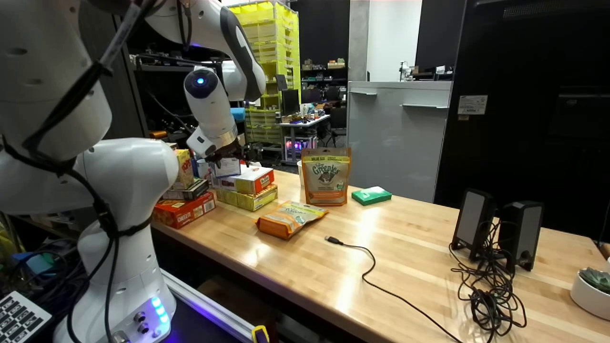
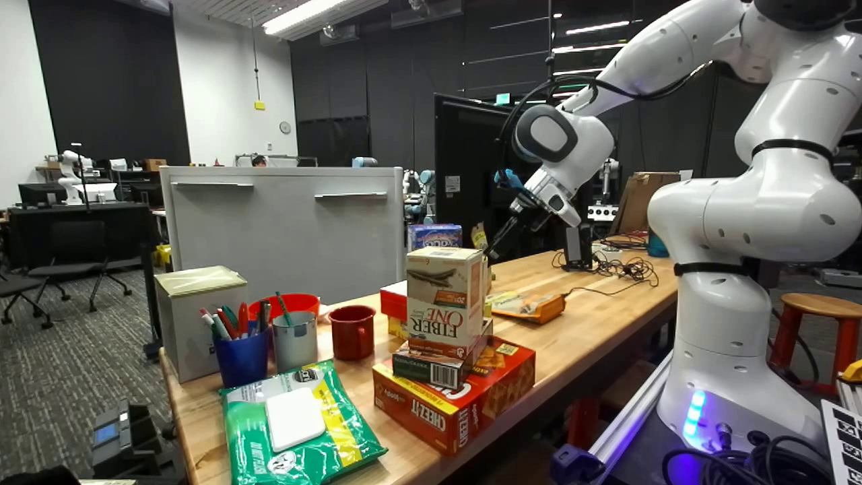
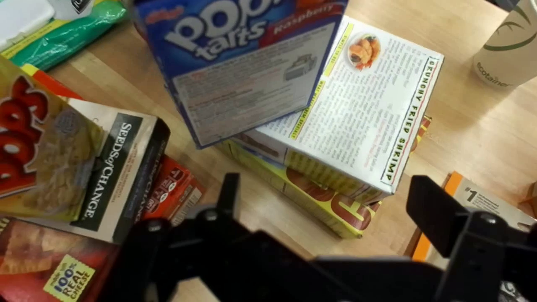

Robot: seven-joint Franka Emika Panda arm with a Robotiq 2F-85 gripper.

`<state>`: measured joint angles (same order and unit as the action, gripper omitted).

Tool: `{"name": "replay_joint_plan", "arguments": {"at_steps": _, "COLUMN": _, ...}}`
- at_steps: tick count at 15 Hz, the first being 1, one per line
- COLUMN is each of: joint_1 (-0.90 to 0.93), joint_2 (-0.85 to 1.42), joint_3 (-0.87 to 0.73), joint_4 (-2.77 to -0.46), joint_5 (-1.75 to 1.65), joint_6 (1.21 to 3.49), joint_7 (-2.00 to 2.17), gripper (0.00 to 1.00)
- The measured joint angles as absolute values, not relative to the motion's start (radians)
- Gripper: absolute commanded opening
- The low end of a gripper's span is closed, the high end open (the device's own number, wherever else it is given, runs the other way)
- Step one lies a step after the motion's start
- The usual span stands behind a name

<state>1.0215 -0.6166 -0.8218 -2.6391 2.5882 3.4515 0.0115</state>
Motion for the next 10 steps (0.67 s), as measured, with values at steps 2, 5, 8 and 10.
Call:
{"name": "replay_joint_plan", "arguments": {"at_steps": 2, "joint_1": 1.03, "joint_2": -0.623, "joint_3": -0.822, "joint_4": -2.647, "joint_5": 2.606, "joint_6": 3.452, "joint_7": -0.01, "gripper": 1.0}}
{"name": "replay_joint_plan", "arguments": {"at_steps": 5, "joint_1": 1.04, "joint_2": -0.633, "joint_3": -0.82, "joint_4": -2.672, "joint_5": 2.601, "joint_6": 3.452, "joint_7": 0.007, "gripper": 1.0}}
{"name": "replay_joint_plan", "arguments": {"at_steps": 8, "joint_1": 1.041, "joint_2": -0.638, "joint_3": -0.821, "joint_4": -2.698, "joint_5": 2.602, "joint_6": 3.452, "joint_7": 0.049, "gripper": 1.0}}
{"name": "replay_joint_plan", "arguments": {"at_steps": 10, "joint_1": 1.042, "joint_2": -0.639, "joint_3": -0.821, "joint_4": -2.713, "joint_5": 2.603, "joint_6": 3.452, "joint_7": 0.09, "gripper": 1.0}}
